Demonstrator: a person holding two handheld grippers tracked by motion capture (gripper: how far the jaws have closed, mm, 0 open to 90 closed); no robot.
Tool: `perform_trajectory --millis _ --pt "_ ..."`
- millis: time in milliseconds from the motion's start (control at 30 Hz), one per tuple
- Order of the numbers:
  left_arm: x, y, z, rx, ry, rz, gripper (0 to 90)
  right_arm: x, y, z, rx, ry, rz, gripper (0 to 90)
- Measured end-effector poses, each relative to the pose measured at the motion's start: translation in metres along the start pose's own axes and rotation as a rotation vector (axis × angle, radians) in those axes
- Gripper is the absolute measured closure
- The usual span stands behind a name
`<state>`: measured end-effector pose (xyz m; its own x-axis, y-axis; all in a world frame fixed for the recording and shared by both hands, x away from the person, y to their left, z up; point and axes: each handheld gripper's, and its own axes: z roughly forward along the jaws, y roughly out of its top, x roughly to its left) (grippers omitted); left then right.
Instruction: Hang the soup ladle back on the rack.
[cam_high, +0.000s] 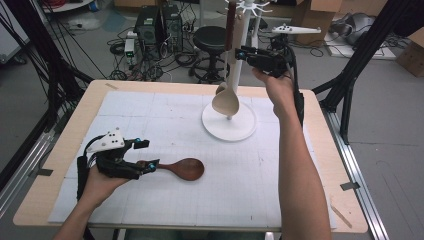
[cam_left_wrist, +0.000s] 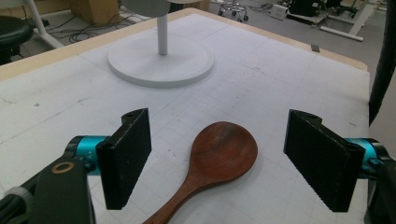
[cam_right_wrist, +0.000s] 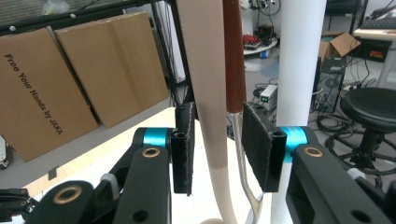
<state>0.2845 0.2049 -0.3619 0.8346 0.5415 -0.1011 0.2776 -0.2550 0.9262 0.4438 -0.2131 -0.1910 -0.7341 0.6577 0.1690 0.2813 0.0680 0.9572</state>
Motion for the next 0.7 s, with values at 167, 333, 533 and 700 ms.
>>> perform_trajectory --millis 167,333,533,700 --pt "0.0 0.0 0.0 0.0 -0.002 0.0 23.7 0.002 0.001 -0.009 -0.015 0.007 -0.009 64.8" --pt "0.001 0.0 0.0 -0.001 -0.006 -0.002 23.5 0.001 0.002 -0.02 -0.028 0.022 -0.016 66.7" --pt "0.002 0.0 0.001 0.002 -0.002 -0.001 23.4 -0.001 0.005 -0.033 -0.047 0.046 -0.033 74.9" --pt "0.001 0.0 0.0 0.001 -0.003 -0.003 23.4 -0.004 0.006 -0.038 -0.044 0.06 -0.047 82.0"
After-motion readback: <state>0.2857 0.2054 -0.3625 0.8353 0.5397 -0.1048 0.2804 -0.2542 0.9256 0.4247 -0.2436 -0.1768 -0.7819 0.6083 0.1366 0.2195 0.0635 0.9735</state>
